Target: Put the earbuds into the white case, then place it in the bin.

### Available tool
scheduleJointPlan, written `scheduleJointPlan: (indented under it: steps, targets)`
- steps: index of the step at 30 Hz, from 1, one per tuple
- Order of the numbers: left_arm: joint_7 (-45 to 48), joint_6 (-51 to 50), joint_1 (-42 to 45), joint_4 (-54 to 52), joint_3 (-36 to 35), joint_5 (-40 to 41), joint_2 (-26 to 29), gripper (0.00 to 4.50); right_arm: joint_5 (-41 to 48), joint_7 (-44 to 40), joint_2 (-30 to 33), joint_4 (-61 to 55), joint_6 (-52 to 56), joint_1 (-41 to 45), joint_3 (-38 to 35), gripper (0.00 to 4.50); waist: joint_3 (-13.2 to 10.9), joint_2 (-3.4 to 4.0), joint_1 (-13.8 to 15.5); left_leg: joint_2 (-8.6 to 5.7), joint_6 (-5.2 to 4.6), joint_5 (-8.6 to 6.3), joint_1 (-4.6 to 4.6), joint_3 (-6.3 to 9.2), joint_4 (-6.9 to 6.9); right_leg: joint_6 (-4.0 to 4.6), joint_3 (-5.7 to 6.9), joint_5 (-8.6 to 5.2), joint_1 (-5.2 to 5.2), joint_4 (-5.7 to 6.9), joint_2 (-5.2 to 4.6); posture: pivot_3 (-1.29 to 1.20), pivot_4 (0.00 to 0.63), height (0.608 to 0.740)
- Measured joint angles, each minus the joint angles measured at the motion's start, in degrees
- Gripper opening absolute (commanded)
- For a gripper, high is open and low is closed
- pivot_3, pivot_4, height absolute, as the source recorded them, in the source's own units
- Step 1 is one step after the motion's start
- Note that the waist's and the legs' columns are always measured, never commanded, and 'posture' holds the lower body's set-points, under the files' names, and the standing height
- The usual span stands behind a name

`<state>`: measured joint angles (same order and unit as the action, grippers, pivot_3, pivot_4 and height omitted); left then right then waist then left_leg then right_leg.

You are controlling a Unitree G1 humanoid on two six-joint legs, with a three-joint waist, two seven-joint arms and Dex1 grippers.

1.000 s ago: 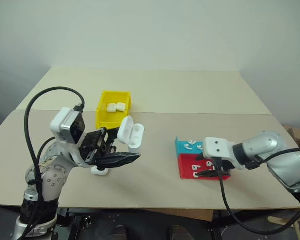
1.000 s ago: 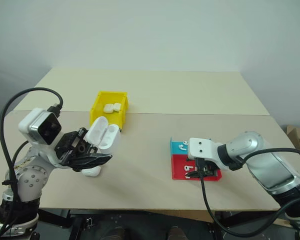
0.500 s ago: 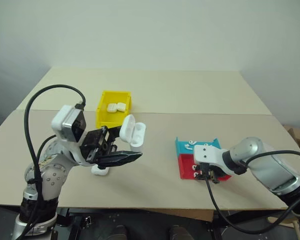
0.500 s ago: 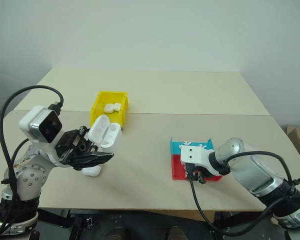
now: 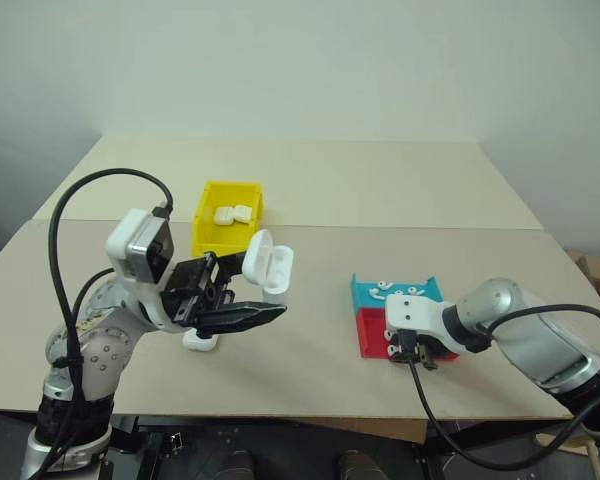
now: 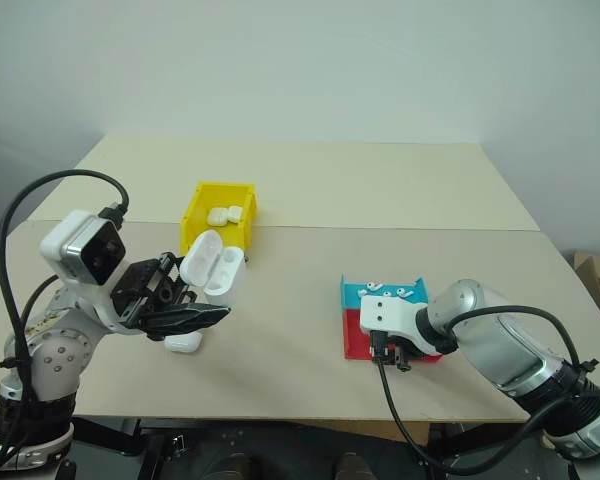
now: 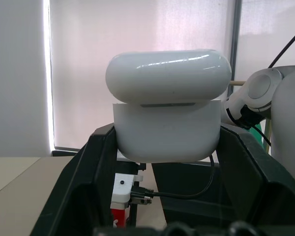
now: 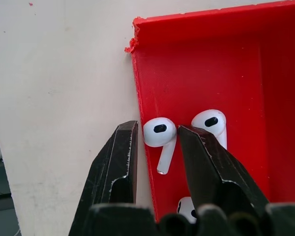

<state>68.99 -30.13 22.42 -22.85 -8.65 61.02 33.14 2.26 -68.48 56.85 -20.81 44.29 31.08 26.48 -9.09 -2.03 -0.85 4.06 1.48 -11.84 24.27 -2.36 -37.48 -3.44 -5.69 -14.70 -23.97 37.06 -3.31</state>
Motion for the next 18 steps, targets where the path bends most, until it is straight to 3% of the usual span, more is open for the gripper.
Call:
scheduleJointPlan:
  steps: [4,13,18]
  targets:
    - [-0.03,-0.02,-0.23,-0.23,-0.08,0.05,0.05,2.75,-0.07,-0.03,-0.16,0.00,-0.13,0.00,0.05,0.60,0.00,0.00,0.02,0.00,0.00,0.00,0.00,0.00,0.00,0.00,0.00,0.00,0.00,0.00,0.00,0.00,0.150,0.740]
    - [0.04,-0.07,-0.47,-0.23,-0.18,0.10,0.08,2.75,0.93,0.02,-0.16,-1.64,1.19,-1.01,-0.87,0.60,0.00,0.00,0.03,0.00,0.00,0.00,0.00,0.01,0.00,0.00,0.01,0.00,0.00,0.00,0.00,0.00,0.150,0.740]
    - [0.17,-0.15,-0.45,-0.19,-0.32,0.20,0.11,2.75,9.28,-0.22,-0.43,-6.54,6.98,-2.38,-10.31,0.60,0.00,0.00,0.05,0.00,0.00,0.00,0.01,0.03,0.00,0.00,0.02,0.00,0.01,0.00,0.00,0.00,0.150,0.740]
